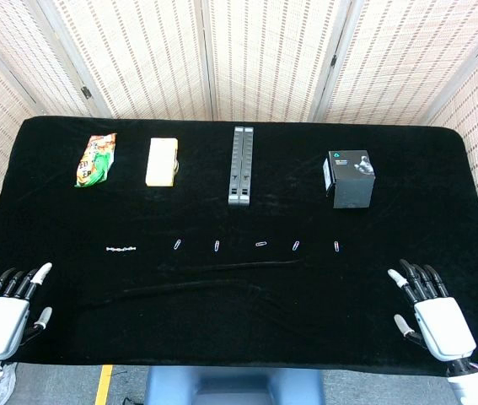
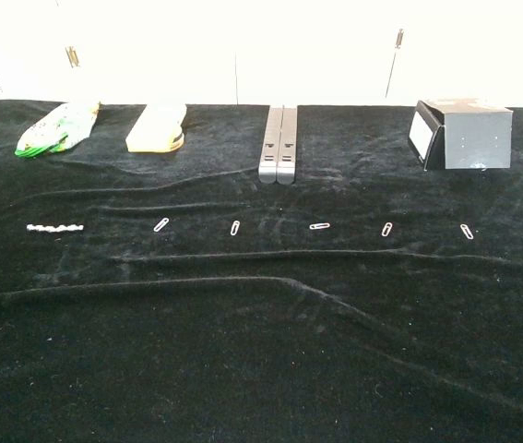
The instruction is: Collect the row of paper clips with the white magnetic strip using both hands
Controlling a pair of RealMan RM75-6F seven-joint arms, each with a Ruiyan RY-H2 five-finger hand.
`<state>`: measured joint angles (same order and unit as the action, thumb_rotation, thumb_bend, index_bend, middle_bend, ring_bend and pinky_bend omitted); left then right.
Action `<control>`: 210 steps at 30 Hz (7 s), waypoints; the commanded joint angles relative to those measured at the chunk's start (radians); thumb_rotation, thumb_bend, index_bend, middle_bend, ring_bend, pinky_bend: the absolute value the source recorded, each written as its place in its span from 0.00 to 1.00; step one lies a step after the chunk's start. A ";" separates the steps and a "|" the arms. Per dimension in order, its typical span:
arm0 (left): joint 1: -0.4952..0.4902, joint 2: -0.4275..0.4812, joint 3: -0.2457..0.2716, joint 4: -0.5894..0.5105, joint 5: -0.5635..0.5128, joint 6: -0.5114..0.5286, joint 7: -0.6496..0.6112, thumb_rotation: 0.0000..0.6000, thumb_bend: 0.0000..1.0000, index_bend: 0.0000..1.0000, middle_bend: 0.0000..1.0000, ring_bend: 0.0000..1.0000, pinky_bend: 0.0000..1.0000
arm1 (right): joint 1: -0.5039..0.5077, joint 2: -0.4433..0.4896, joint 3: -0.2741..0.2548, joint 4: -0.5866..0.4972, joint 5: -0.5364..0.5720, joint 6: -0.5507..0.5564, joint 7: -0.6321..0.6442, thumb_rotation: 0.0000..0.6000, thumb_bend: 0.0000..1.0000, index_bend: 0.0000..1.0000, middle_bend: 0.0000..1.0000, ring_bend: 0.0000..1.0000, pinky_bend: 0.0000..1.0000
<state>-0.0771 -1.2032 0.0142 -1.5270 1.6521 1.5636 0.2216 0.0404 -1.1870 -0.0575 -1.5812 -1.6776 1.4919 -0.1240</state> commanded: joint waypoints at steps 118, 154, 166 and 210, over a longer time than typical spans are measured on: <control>-0.538 -0.464 -0.241 0.445 -0.402 -0.617 -0.350 1.00 0.50 0.78 1.00 1.00 1.00 | -0.004 0.082 0.071 0.033 0.086 0.045 0.272 1.00 0.36 0.10 0.00 0.00 0.00; -0.708 -0.629 -0.264 0.502 -0.421 -0.751 -0.412 1.00 0.50 0.79 1.00 1.00 1.00 | -0.088 0.087 0.072 0.082 0.115 0.136 0.385 1.00 0.36 0.10 0.00 0.00 0.00; -0.709 -0.622 -0.257 0.550 -0.409 -0.754 -0.462 1.00 0.50 0.80 1.00 1.00 1.00 | -0.084 0.085 0.081 0.080 0.123 0.120 0.378 1.00 0.36 0.10 0.00 0.00 0.00; -0.836 -0.691 -0.309 0.564 -0.408 -0.808 -0.481 1.00 0.51 0.80 1.00 1.00 1.00 | -0.110 0.083 0.096 0.104 0.169 0.111 0.429 1.00 0.36 0.10 0.00 0.00 0.00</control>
<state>-0.9101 -1.8917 -0.2947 -0.9651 1.2437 0.7580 -0.2590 -0.0690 -1.1032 0.0381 -1.4776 -1.5089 1.6030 0.3044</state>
